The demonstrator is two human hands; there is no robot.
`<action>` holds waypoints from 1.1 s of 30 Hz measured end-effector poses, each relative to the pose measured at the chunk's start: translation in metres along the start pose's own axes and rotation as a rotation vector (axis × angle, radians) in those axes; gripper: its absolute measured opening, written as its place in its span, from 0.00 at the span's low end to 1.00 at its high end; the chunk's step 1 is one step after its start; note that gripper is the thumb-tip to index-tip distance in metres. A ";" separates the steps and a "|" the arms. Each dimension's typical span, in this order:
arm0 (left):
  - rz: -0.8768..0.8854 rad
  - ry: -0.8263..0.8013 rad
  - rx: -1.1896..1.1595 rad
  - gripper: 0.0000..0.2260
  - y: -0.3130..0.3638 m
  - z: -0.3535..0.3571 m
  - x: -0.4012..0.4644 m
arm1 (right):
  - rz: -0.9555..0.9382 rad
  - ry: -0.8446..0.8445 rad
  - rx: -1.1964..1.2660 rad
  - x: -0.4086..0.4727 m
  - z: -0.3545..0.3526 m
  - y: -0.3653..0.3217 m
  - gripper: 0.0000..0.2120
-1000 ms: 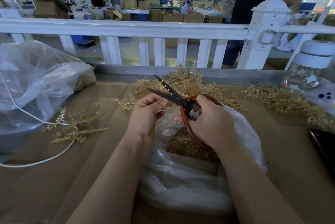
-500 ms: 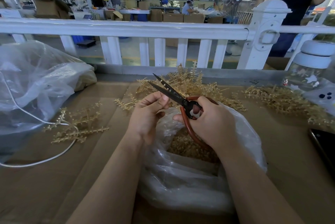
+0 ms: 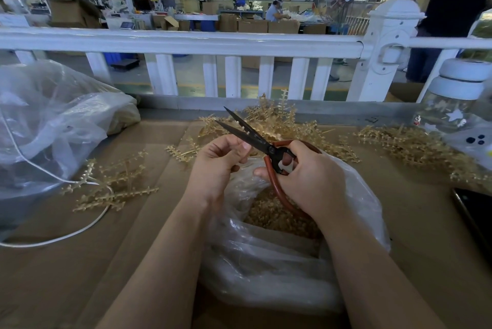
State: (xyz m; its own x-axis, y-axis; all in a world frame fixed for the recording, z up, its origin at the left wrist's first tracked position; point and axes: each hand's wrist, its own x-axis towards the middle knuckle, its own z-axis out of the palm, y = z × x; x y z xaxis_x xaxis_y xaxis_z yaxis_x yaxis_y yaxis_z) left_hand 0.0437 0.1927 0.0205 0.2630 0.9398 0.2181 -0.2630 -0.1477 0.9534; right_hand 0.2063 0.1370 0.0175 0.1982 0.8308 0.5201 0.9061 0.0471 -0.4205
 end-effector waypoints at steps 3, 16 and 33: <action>0.030 0.003 -0.032 0.07 0.000 -0.002 0.001 | 0.000 -0.001 -0.002 0.000 0.000 0.001 0.36; 0.108 0.044 -0.067 0.08 0.001 -0.008 0.004 | 0.017 -0.040 -0.003 0.000 0.001 0.003 0.33; 0.079 0.067 -0.024 0.06 0.004 -0.010 0.002 | -0.017 -0.042 -0.026 -0.001 -0.006 -0.002 0.37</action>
State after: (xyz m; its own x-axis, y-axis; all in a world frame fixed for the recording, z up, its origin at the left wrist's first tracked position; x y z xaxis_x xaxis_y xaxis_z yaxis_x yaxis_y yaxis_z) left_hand 0.0336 0.1969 0.0221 0.1781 0.9443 0.2767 -0.3031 -0.2149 0.9284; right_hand 0.2072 0.1325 0.0224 0.1677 0.8527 0.4948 0.9187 0.0469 -0.3922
